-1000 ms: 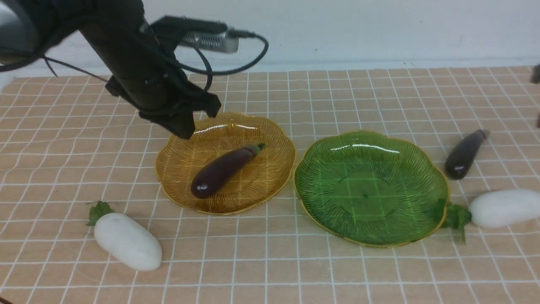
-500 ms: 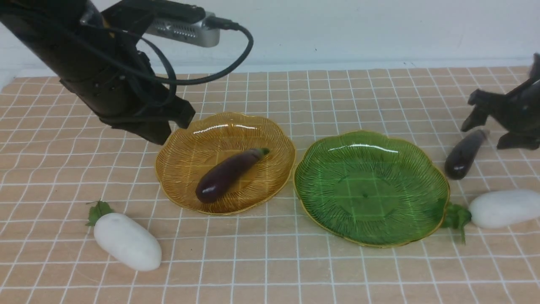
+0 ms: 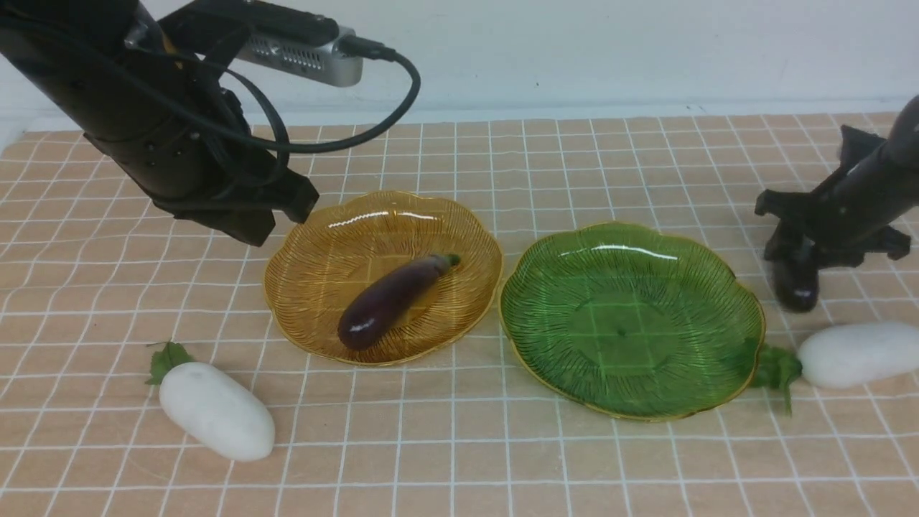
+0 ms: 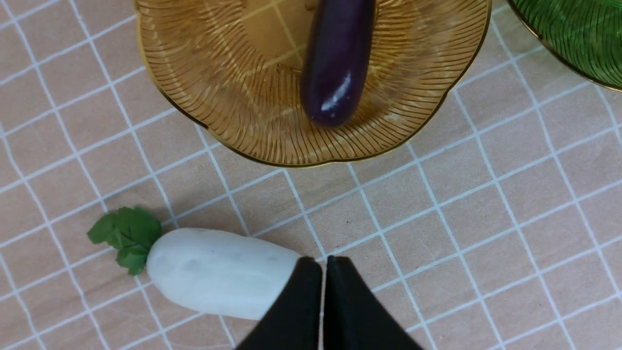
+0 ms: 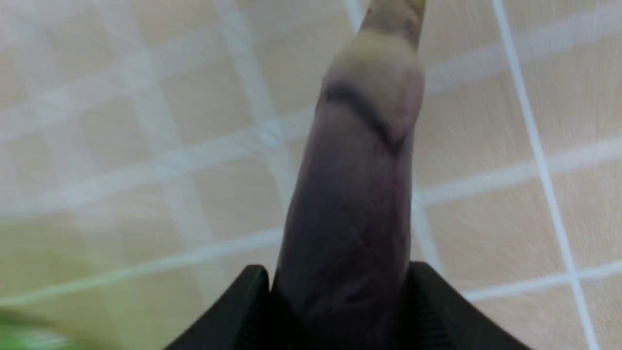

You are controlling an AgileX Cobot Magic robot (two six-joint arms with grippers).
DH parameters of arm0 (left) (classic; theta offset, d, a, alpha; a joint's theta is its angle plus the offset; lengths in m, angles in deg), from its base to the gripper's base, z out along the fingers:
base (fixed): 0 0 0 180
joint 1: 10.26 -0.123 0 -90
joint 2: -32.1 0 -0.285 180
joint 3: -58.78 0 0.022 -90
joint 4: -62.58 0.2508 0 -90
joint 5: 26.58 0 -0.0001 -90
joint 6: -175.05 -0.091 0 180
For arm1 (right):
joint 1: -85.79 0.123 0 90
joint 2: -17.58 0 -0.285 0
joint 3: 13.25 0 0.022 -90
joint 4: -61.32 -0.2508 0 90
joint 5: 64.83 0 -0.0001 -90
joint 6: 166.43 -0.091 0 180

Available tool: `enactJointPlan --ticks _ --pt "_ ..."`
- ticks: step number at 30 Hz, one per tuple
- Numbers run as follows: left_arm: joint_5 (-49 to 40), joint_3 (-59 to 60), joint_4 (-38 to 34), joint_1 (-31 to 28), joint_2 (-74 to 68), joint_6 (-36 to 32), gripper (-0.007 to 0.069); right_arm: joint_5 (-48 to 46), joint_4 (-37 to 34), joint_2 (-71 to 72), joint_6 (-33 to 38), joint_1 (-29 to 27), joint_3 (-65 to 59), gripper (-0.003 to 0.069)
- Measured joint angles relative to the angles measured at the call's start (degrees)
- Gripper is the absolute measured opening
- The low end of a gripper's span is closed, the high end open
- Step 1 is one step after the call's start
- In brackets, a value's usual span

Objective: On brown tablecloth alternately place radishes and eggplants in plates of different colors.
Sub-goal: 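Pick up the eggplant and place it on the yellow plate with the right gripper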

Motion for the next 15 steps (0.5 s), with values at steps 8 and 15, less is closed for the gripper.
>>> enactJointPlan --ticks 8,15 --pt "0.0 0.0 0.13 0.0 0.0 0.3 -0.0004 -3.51 -19.44 8.31 10.45 15.98 9.9 0.0327" --pt "0.0 0.0 0.17 0.0 0.0 0.62 -0.0003 4.07 -24.38 -0.26 11.06 30.69 9.9 0.0327"
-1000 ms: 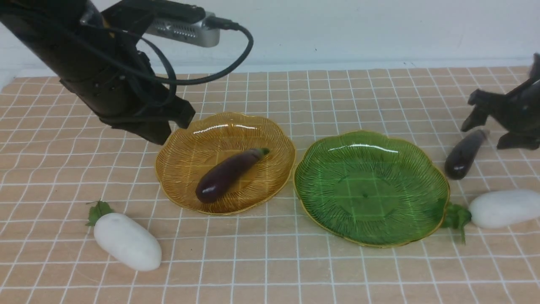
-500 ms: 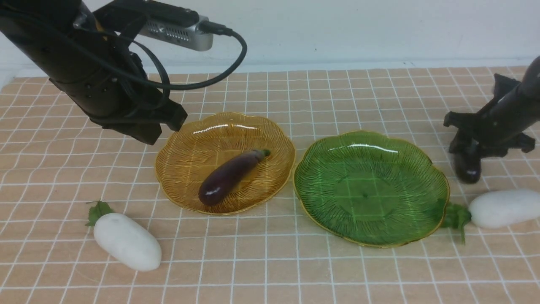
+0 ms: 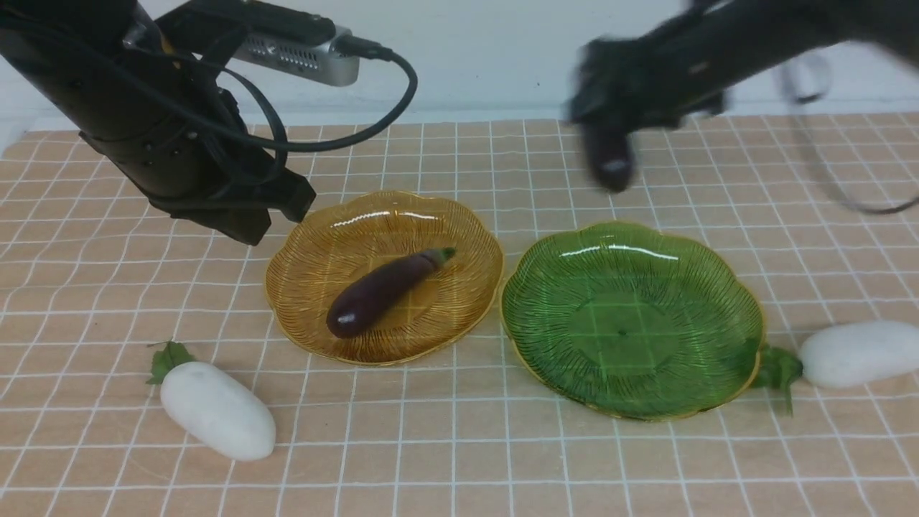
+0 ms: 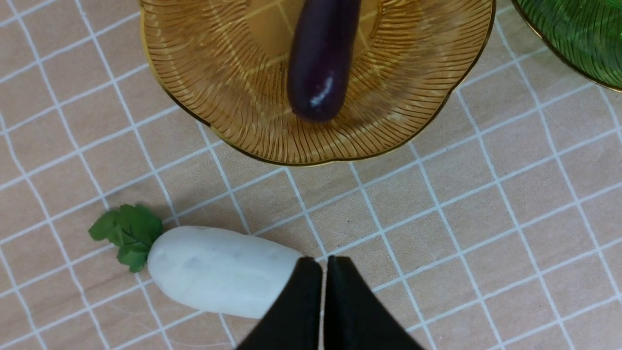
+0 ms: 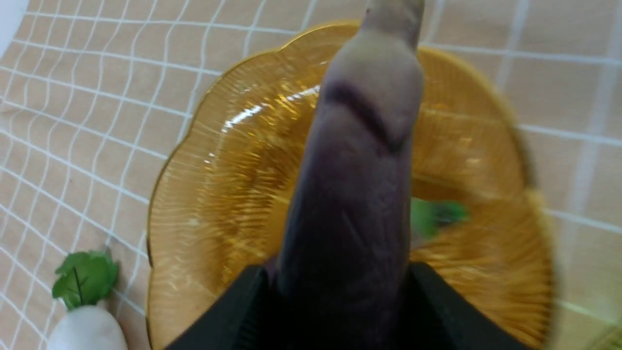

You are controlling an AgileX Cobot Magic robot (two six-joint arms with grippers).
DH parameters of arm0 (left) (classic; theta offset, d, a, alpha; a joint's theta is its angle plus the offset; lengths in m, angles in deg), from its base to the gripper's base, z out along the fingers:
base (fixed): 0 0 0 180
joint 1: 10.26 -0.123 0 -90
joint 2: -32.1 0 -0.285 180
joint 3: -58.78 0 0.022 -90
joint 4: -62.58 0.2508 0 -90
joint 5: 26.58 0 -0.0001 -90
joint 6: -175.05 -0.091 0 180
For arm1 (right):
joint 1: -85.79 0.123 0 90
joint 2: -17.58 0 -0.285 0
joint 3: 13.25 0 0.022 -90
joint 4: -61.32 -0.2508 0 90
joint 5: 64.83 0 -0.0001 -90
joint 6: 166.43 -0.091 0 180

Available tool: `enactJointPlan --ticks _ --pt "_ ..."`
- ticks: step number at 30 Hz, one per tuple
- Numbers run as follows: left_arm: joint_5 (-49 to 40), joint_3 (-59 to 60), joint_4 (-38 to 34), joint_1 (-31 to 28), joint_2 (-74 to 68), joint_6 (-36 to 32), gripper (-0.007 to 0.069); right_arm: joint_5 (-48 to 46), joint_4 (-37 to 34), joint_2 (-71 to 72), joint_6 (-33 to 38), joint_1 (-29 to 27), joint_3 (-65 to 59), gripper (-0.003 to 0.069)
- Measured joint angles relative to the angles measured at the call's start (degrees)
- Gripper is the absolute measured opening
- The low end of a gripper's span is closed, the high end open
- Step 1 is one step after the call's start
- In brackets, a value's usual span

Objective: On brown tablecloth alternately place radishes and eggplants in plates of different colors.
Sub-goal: 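Pick up the eggplant and place it on the yellow plate with the right gripper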

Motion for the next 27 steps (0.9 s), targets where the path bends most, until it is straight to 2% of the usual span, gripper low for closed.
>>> enactJointPlan --ticks 7,17,22,27 --pt "0.0 0.0 -0.15 0.0 0.0 0.66 -0.0003 6.94 -5.65 -6.01 0.0 2.55 0.0 0.0347" --pt "0.0 0.0 -1.02 0.0 0.0 0.66 -0.0003 6.58 -6.55 -8.55 0.06 2.71 0.0 0.0515" --pt "0.0 0.0 -1.07 0.0 0.04 0.66 -0.0003 1.25 -5.42 -6.16 0.18 0.49 0.0 0.053" --pt "0.0 0.0 -1.07 0.0 0.6 0.66 -0.0003 -11.53 -1.01 -0.3 0.18 -6.28 2.52 0.0518"
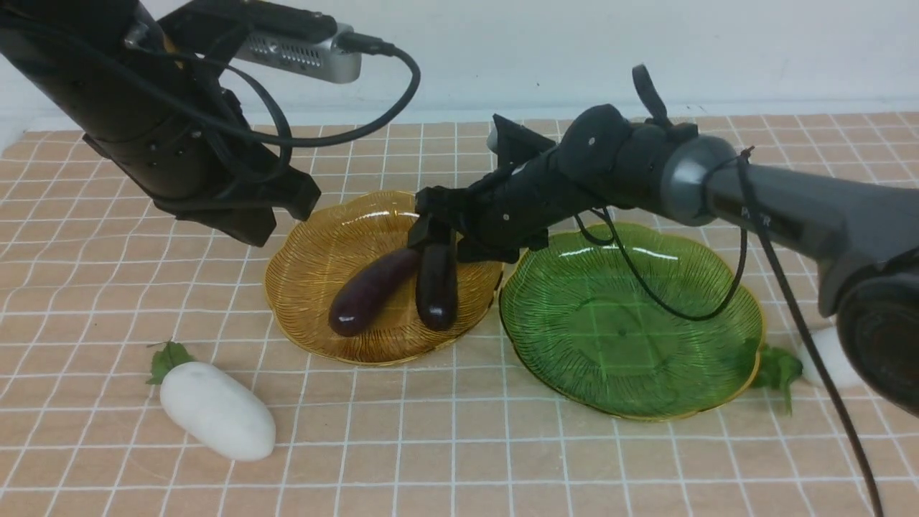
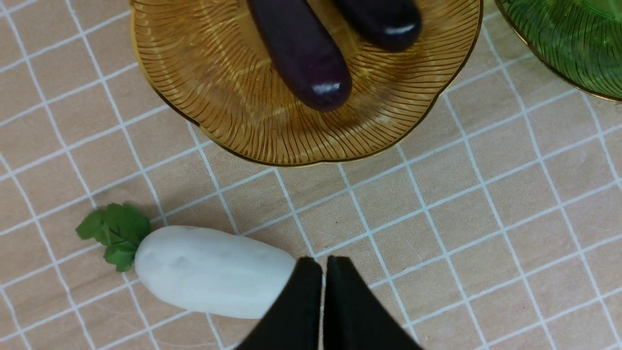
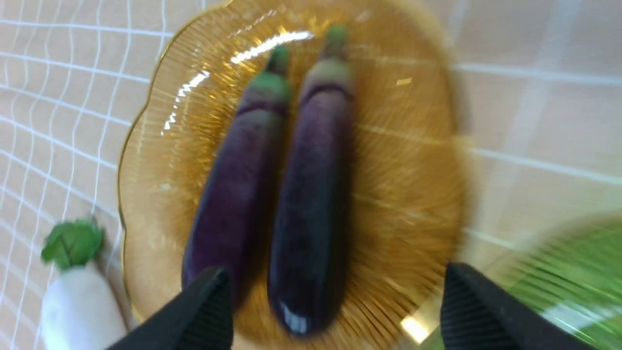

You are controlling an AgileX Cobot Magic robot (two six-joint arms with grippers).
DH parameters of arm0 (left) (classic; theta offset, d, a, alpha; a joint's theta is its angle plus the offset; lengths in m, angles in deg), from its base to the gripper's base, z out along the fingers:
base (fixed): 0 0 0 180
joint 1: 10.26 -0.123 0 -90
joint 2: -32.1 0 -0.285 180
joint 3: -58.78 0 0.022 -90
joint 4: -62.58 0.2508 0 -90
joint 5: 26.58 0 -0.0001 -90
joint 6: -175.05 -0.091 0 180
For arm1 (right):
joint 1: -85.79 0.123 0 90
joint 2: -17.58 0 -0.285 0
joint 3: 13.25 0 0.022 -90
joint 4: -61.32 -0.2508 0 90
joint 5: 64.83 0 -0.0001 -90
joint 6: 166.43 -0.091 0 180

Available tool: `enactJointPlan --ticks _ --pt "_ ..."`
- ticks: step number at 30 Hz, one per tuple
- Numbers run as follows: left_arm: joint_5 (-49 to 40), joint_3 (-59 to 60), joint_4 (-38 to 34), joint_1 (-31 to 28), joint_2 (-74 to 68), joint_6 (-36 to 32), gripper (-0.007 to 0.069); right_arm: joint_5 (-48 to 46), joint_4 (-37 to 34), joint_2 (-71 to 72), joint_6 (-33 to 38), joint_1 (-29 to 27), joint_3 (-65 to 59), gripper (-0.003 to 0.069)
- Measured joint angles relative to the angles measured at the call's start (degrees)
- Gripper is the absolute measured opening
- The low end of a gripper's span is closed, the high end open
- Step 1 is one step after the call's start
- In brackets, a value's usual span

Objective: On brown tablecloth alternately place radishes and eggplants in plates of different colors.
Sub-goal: 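Pick up the eggplant and place it on the yellow plate with the right gripper, then place the white radish on the plate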

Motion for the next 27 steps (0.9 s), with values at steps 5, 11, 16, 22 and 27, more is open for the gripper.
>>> enactJointPlan --ticks 5,11,16,22,27 --pt "0.0 0.12 0.08 0.0 1.2 0.15 -0.0003 -9.23 6.88 4.65 -0.16 -5.76 1.72 0.0443" --pt "0.05 2.31 0.33 0.0 4.32 0.49 -0.0003 -11.16 21.99 14.93 -4.82 -13.07 -7.34 0.0259" --pt "0.05 6.77 0.48 0.0 7.53 0.49 -0.0003 -11.77 29.37 24.21 -7.21 -18.52 -20.99 0.0112" --pt "0.12 13.29 0.48 0.0 11.06 1.08 -0.0003 -12.16 31.01 27.8 -8.01 -23.43 -29.43 0.0087" --pt "0.41 17.02 0.48 0.0 11.91 1.36 -0.0003 -12.1 31.24 27.72 -6.7 -26.08 -33.03 0.0123"
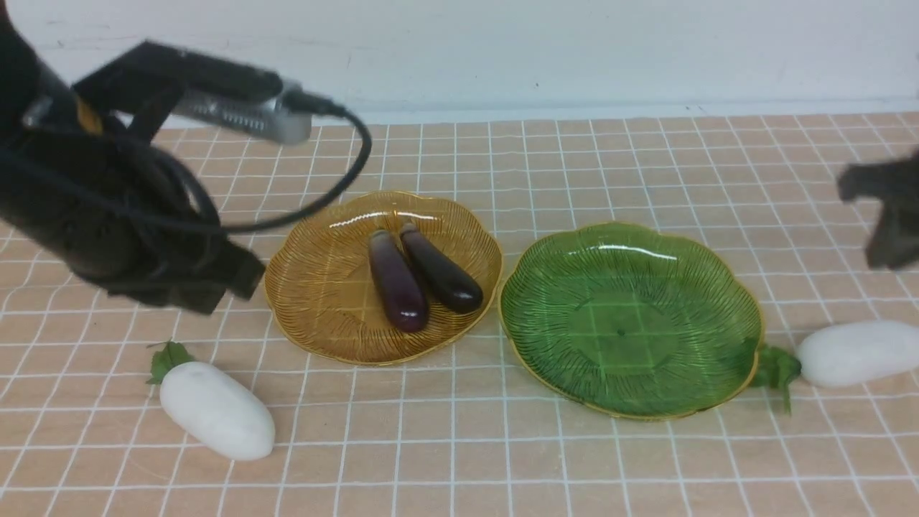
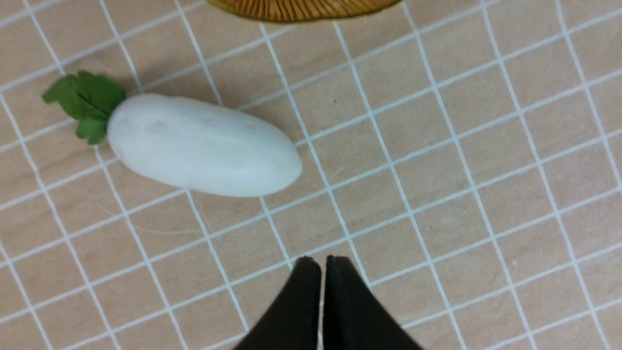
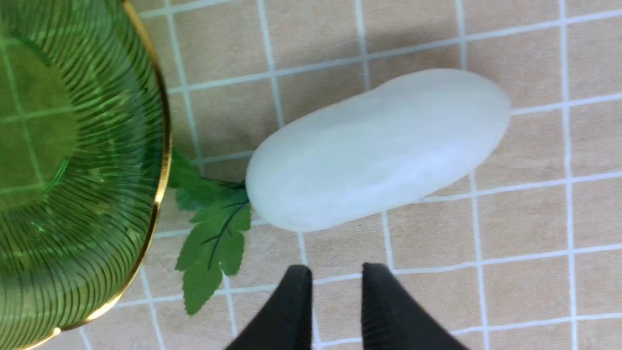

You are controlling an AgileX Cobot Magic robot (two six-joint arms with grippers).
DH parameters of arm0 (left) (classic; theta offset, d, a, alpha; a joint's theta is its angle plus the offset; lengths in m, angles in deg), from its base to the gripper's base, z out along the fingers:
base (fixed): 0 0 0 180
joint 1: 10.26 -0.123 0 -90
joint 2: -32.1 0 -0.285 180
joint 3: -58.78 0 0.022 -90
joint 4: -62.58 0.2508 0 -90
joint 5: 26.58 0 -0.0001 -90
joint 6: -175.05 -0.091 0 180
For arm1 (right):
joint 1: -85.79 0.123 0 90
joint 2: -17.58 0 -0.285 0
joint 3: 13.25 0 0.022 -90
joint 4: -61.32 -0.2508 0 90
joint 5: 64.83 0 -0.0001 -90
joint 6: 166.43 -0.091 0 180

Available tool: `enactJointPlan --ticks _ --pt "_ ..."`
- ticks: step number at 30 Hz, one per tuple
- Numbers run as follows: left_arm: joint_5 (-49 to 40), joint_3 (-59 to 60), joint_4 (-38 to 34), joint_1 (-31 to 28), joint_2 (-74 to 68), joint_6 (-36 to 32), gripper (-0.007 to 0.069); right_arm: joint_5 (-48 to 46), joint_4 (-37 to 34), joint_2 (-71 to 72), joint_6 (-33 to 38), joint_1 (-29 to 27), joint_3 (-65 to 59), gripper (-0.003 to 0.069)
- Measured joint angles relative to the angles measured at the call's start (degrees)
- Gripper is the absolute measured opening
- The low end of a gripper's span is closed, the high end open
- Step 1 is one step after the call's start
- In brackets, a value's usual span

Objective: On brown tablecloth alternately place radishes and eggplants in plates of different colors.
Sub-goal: 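Place the white radish on the plate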

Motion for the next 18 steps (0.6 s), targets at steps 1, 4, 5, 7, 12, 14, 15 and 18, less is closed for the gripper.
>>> enactJointPlan --ticks 1,4,5,7,12,14,15,18 --pt "0.08 0.47 -0.11 0.0 0.0 0.06 -0.0003 0.0 0.0 0.0 0.4 -0.14 -0.07 0.0134" --pt "0.58 1.57 -0.8 0.0 0.0 0.17 -0.0003 0.12 0.07 0.05 -0.07 -0.3 -0.2 0.0213" --pt "0.78 1.88 -1.17 0.0 0.01 0.17 -0.0003 0.2 0.0 0.05 -0.58 -0.3 -0.2 0.0253" --pt "1.22 2.13 -1.75 0.0 0.01 0.17 -0.0003 0.9 -0.07 0.05 -2.3 -0.3 -0.25 0.0297" --pt "2.24 2.18 -2.35 0.0 0.06 0.17 -0.0003 4.99 1.51 -1.55 -16.46 -0.35 -0.31 0.0524" --pt "2.77 2.18 -2.42 0.0 0.06 0.17 -0.0003 5.49 2.86 -2.99 -21.74 -0.35 -0.31 0.0597" --pt "2.78 2.18 -2.42 0.0 0.11 0.17 -0.0003 5.49 3.27 -4.23 -25.12 -0.37 -0.31 0.0627" --pt "2.78 2.18 -2.42 0.0 0.17 0.17 -0.0003 5.37 3.3 -6.84 -29.98 -0.41 -0.31 0.0669"
